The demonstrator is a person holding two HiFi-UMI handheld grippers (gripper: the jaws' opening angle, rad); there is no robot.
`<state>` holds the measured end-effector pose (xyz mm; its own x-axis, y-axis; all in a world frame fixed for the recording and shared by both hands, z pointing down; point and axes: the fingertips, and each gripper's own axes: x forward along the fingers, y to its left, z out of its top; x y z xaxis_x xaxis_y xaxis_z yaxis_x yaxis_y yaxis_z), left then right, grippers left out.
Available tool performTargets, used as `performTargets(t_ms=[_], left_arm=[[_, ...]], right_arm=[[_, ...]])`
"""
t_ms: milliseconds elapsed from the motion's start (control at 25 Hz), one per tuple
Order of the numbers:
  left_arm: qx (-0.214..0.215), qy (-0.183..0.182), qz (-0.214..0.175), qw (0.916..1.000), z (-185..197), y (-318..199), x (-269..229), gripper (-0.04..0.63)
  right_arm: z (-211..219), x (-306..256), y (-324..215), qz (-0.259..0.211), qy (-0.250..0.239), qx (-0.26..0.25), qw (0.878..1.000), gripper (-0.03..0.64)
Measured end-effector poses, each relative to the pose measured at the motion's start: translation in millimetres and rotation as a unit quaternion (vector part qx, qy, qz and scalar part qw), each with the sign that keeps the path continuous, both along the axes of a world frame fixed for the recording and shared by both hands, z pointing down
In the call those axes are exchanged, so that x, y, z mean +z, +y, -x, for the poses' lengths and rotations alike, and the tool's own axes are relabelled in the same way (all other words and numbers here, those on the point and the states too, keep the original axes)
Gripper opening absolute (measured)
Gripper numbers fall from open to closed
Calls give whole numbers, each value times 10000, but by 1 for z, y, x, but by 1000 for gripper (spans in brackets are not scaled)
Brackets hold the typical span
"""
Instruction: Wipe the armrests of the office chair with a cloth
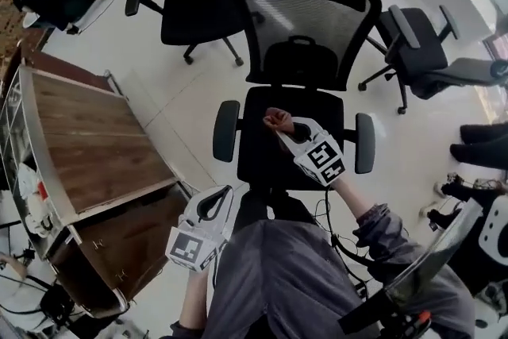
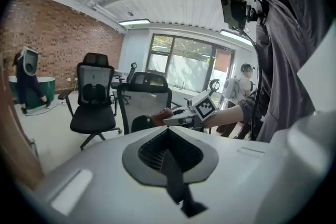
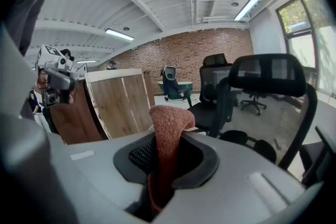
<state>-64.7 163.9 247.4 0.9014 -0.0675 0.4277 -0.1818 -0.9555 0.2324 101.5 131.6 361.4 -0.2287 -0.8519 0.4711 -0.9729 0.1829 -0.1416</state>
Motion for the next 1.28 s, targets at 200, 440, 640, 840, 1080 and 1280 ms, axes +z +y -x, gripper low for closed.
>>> performTargets(t_ms=[200,440,640,840,1080,1280], left_arm=[[-647,-181,-2,9977,41,-13,17,15],[-1346,-259,-380,9898,68,-35,33,15],[-1375,-298,-123,9900,93,-53,60,15],[-955,-386,-192,9945,109,-76,75,15],[-792,-323,-163,9962,132,-97,93,16],[-690,-153,79,9975,134,-106,109,15]], right_arm=[[15,58,-46,357,-83,-434,9984,60],[35,129,-118,769,50,-1011,9919,60],[68,177,-179,1001,513,-1435,9832,60],[102,196,-208,1179,794,-1683,9754,60],[187,192,-160,1185,968,-2482,9565,60],[253,179,-94,1225,780,-3172,9372,60]])
